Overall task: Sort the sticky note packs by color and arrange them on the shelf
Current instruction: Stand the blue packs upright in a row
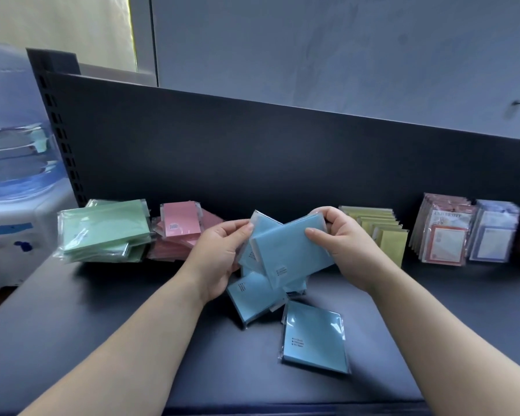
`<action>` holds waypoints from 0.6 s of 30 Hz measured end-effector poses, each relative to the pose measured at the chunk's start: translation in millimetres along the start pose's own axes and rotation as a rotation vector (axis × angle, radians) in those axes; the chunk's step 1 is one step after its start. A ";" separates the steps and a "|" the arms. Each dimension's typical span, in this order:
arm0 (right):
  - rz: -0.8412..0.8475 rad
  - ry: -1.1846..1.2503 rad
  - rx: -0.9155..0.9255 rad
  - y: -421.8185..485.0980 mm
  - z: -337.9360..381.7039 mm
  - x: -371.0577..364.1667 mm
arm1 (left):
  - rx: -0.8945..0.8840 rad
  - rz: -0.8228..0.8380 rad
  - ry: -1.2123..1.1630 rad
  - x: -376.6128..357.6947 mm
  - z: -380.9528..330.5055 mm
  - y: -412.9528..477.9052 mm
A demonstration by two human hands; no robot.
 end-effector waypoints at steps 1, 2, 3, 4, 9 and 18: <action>-0.032 0.005 0.004 0.2 -0.6 -1.5 | 0.014 0.001 0.014 -0.7 0.5 -0.6; -0.068 0.023 0.005 0.1 -1.7 -3.5 | 0.021 0.004 0.014 -1.3 0.1 -1.6; -0.107 0.047 0.000 0.0 -3.7 -5.4 | 0.024 0.006 -0.005 -1.7 -0.7 -2.1; -0.147 0.080 -0.010 -0.5 -5.5 -7.4 | 0.026 0.006 -0.037 -1.4 -1.1 -2.1; -0.237 0.291 -0.135 -3.9 -17.2 -17.8 | -0.001 0.016 -0.099 -2.9 1.9 -0.1; -0.500 0.327 -0.052 8.0 -13.6 5.5 | -0.321 -0.320 0.575 6.0 4.8 -0.2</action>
Point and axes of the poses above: each hand's wrist, its own y-axis towards the middle knuckle, its own x-axis out of the back of the hand, z = x × y, the point moved 1 cm from there along y, towards the middle knuckle, and after that the axes turned 11 degrees about x, right-handed, at the moved point
